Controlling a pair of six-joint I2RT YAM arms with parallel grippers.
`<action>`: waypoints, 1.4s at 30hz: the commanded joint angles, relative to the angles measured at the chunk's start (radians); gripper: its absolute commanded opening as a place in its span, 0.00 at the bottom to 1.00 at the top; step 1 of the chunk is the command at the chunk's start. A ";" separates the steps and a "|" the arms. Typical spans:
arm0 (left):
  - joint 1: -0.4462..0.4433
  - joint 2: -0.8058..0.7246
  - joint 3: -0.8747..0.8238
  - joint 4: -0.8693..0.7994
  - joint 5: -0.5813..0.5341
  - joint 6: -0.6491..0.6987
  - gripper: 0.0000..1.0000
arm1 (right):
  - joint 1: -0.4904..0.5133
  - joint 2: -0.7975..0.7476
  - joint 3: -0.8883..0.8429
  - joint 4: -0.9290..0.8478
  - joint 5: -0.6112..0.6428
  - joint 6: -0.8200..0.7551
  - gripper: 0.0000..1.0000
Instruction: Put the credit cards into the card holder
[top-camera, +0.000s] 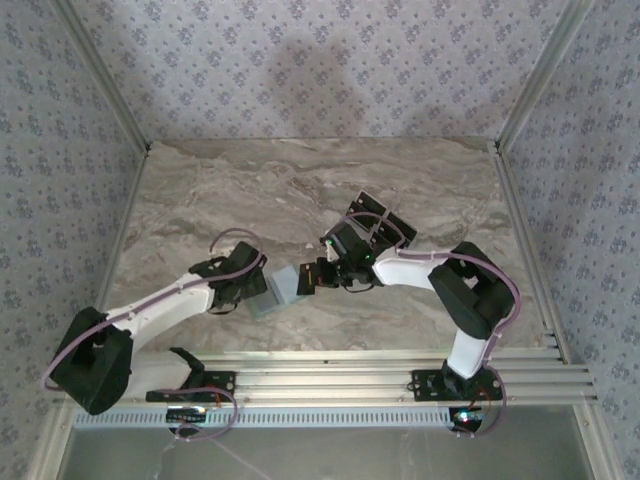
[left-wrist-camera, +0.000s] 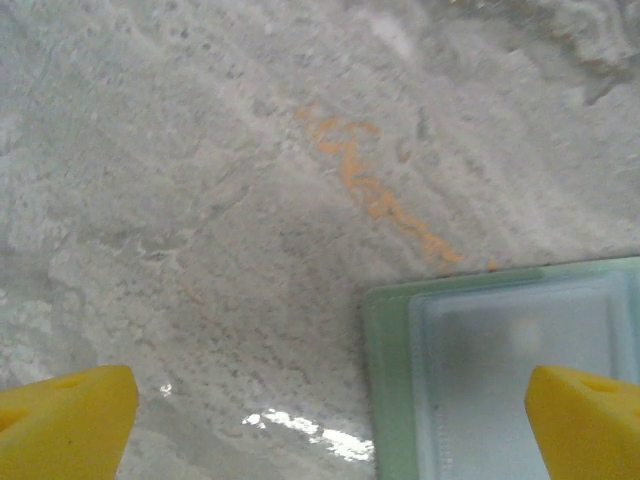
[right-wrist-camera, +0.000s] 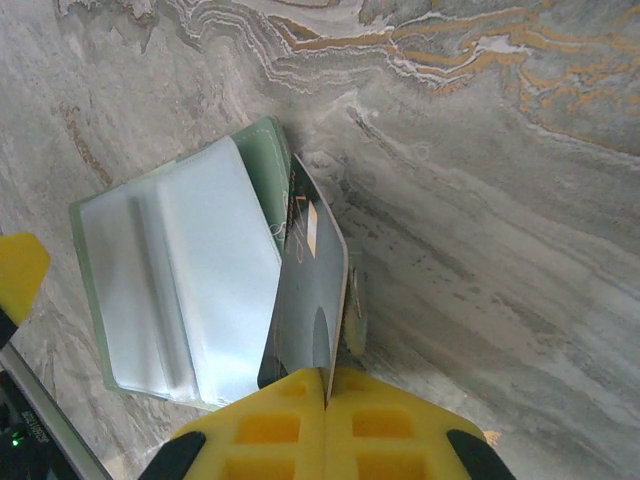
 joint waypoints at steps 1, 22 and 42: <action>0.007 -0.015 -0.036 -0.004 0.019 -0.024 1.00 | 0.010 0.015 -0.020 -0.051 0.052 0.012 0.00; 0.046 0.106 -0.055 0.407 0.225 0.058 1.00 | 0.023 -0.007 -0.025 -0.069 0.069 0.032 0.00; 0.055 0.284 0.139 0.448 0.303 0.109 1.00 | 0.067 -0.124 -0.087 -0.096 0.139 0.087 0.00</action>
